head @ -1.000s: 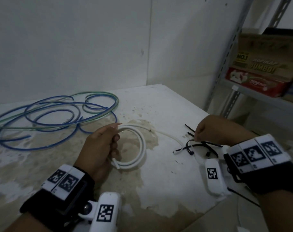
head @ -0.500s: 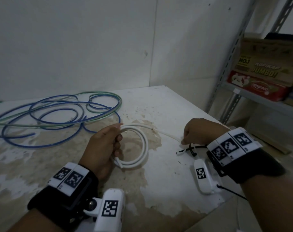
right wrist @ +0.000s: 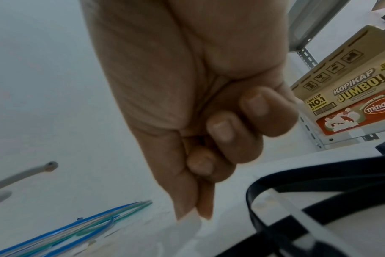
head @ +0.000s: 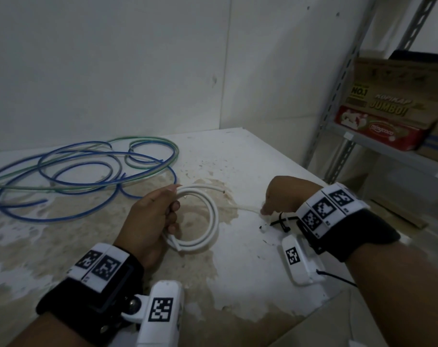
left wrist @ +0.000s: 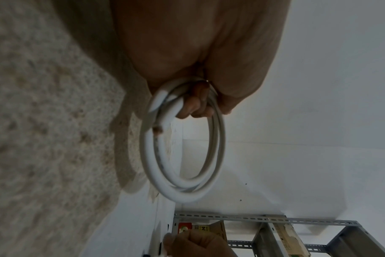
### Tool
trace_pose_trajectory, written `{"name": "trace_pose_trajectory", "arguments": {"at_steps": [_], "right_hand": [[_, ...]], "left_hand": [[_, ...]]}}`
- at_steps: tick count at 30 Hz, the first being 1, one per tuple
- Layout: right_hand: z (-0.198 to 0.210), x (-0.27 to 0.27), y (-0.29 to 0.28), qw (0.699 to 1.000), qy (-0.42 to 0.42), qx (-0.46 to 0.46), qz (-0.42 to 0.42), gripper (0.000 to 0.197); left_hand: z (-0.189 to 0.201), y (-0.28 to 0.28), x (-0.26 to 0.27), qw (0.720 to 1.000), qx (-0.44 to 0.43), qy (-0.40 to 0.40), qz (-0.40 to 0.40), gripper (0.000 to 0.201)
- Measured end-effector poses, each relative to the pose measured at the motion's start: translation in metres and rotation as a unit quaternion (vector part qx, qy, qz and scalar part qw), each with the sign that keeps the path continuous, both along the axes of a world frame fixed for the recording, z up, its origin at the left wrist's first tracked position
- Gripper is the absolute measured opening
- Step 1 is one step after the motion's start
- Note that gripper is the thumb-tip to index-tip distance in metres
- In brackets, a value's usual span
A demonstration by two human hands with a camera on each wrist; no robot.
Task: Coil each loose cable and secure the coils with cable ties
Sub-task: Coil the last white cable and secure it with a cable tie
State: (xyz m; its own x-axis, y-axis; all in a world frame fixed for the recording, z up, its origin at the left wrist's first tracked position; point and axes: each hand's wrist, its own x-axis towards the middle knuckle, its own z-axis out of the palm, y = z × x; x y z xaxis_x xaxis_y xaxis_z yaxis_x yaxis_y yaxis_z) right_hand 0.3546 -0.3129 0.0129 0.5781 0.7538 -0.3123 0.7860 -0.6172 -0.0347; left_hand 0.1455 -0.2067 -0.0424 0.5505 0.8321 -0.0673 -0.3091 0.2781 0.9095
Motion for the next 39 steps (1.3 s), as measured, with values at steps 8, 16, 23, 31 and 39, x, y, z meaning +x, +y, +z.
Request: {"name": "trace_pose_trajectory", "arguments": {"at_steps": [8,16,23,31,39], "right_hand": [[0.000,0.008,-0.011,1.000,-0.006,0.022,-0.020,0.041],[0.007,0.003,-0.012,0.999,-0.033,-0.008,-0.031,0.031],[0.002,0.003,-0.012,0.996,-0.081,-0.032,-0.028,0.035],[0.022,-0.006,-0.013,0.995,-0.087,-0.030,-0.037,0.035],[0.079,-0.020,-0.013,0.972,-0.062,0.225,0.008,0.029]], "left_hand": [[-0.001,0.000,0.000,1.000,-0.001,-0.001,0.003,0.016],[-0.001,0.001,-0.001,1.000,-0.009,-0.007,0.006,0.014],[-0.003,0.004,0.000,1.000,-0.012,-0.006,0.010,0.014],[-0.003,0.007,0.000,1.000,-0.020,-0.011,0.011,0.016],[0.004,0.015,-0.004,0.999,-0.018,-0.025,0.043,0.023]]}}
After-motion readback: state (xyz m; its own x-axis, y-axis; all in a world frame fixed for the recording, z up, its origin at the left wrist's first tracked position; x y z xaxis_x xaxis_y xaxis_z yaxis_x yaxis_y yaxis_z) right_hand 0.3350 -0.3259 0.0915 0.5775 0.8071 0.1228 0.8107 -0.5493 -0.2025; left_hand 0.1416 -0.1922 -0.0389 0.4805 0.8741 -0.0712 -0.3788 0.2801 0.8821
